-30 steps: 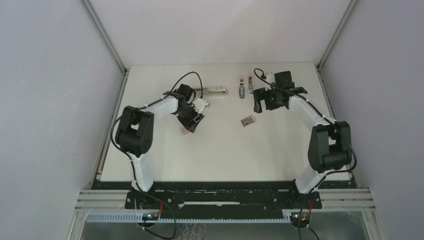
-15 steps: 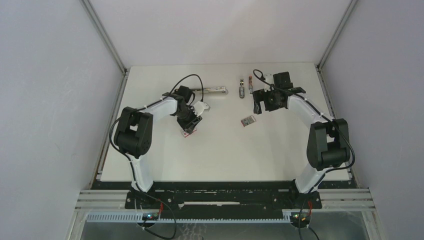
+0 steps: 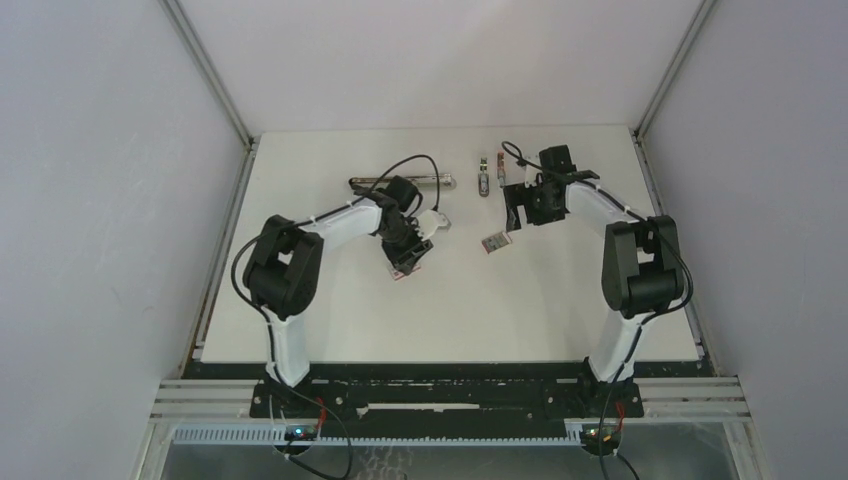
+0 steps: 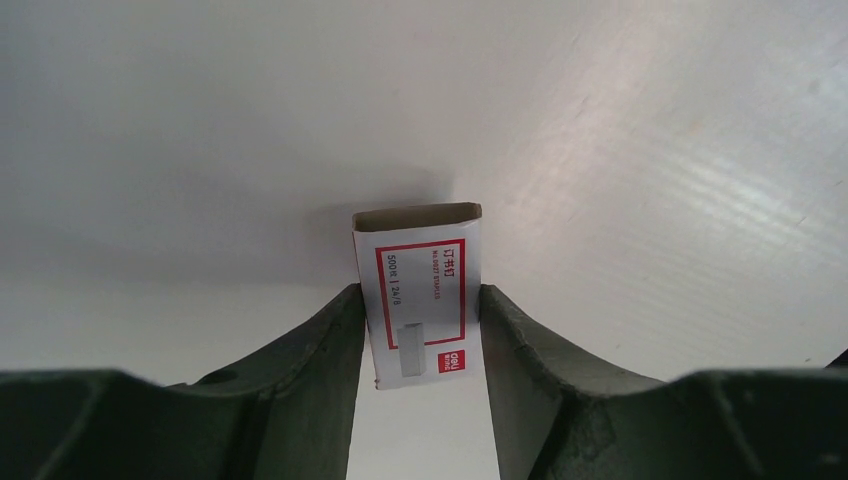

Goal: Unload the staples from the stapler
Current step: Move the staple box to the center of the board, then close the staple box at the center of the board.

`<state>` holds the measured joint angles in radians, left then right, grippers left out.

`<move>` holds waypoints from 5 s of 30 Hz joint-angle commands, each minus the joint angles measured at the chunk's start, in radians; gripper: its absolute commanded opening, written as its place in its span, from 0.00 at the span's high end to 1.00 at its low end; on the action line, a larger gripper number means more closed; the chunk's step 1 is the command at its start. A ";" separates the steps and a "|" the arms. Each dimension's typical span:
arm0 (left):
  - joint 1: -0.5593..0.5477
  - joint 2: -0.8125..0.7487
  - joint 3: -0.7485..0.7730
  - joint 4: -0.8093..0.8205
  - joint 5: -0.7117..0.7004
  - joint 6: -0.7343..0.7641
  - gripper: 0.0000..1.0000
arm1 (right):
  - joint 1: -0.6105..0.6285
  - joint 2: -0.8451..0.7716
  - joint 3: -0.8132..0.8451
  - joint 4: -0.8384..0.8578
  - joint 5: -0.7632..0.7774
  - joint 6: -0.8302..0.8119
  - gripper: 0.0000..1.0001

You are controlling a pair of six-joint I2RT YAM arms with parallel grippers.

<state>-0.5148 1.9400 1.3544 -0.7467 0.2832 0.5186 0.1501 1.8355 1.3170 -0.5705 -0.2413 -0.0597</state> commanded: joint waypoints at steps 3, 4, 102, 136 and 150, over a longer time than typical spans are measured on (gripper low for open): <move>-0.114 0.039 0.138 -0.030 -0.021 -0.054 0.49 | -0.013 0.040 0.073 -0.024 -0.049 0.021 0.27; -0.135 0.047 0.152 -0.034 -0.029 -0.060 0.49 | -0.015 0.049 0.077 -0.027 -0.060 0.022 0.32; -0.142 -0.243 -0.388 0.590 -0.072 -0.304 0.20 | 0.242 0.165 0.100 -0.006 -0.168 0.122 1.00; -0.108 -0.226 -0.464 0.713 0.066 -0.293 0.50 | 0.310 0.191 0.099 0.018 -0.155 0.123 1.00; -0.108 -0.220 -0.465 0.716 0.070 -0.296 0.49 | 0.330 0.196 0.100 0.026 -0.112 0.109 1.00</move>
<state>-0.6250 1.7390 0.9115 -0.0551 0.3229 0.2352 0.4679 2.0285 1.4147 -0.5755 -0.3721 0.0517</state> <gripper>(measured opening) 0.505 0.002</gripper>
